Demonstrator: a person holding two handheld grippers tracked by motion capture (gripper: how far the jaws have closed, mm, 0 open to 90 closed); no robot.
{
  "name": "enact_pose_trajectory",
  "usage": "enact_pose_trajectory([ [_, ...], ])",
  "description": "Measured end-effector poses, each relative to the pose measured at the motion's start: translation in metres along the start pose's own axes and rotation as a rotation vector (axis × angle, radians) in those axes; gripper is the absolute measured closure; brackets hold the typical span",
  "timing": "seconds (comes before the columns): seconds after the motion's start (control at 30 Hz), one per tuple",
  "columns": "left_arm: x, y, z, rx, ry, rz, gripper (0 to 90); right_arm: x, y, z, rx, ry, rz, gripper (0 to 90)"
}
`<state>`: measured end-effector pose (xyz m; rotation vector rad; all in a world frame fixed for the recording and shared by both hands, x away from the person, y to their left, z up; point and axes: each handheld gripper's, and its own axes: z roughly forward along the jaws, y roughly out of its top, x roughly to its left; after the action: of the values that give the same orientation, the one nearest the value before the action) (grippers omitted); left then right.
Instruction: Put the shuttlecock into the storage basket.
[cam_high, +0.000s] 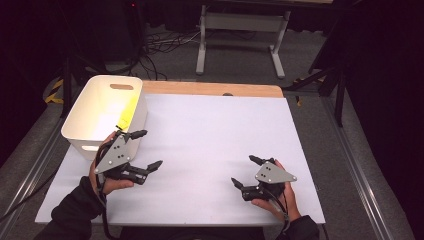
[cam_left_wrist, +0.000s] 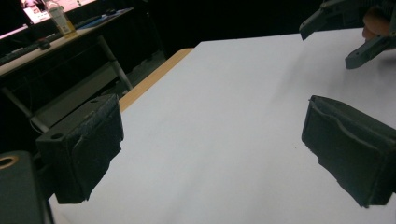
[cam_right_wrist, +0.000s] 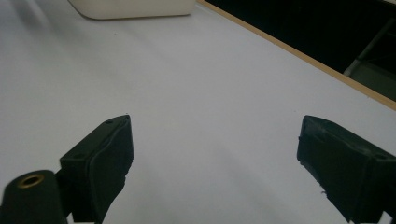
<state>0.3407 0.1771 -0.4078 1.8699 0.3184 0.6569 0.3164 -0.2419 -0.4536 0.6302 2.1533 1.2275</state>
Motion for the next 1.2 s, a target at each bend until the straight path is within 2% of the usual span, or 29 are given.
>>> enact_pose_trajectory([
  [0.03, -0.003, -0.003, 0.002, 0.012, -0.003, 0.013, 6.3, 0.001, 0.000, 0.000, 0.002, 0.000, 0.000, 11.8],
  [0.27, -0.010, -0.016, 0.007, 0.038, -0.014, 0.027, 6.1, 0.005, 0.000, 0.000, 0.002, -0.004, -0.015, 11.8],
  [0.4, -0.013, -0.025, 0.007, 0.049, -0.028, 0.023, 6.0, 0.008, 0.000, -0.001, 0.001, -0.006, -0.018, 11.8],
  [0.53, -0.016, -0.036, 0.008, 0.061, -0.042, 0.000, 6.2, 0.010, -0.001, -0.003, -0.005, -0.011, -0.013, 11.7],
  [0.57, -0.017, -0.039, 0.008, 0.058, -0.045, -0.017, 6.5, 0.010, -0.001, -0.003, -0.003, -0.011, -0.015, 11.7],
  [0.7, -0.018, -0.045, 0.006, 0.067, -0.043, -0.021, 6.5, 0.012, -0.002, -0.003, -0.003, -0.010, -0.015, 11.7],
  [0.97, -0.020, -0.060, -0.001, 0.092, -0.022, -0.037, 7.3, 0.015, -0.002, -0.005, -0.011, -0.018, -0.017, 11.7],
  [1.2, -0.027, -0.076, -0.004, 0.125, 0.005, -0.081, 10.4, 0.017, -0.004, -0.005, -0.016, -0.020, -0.012, 11.3],
])
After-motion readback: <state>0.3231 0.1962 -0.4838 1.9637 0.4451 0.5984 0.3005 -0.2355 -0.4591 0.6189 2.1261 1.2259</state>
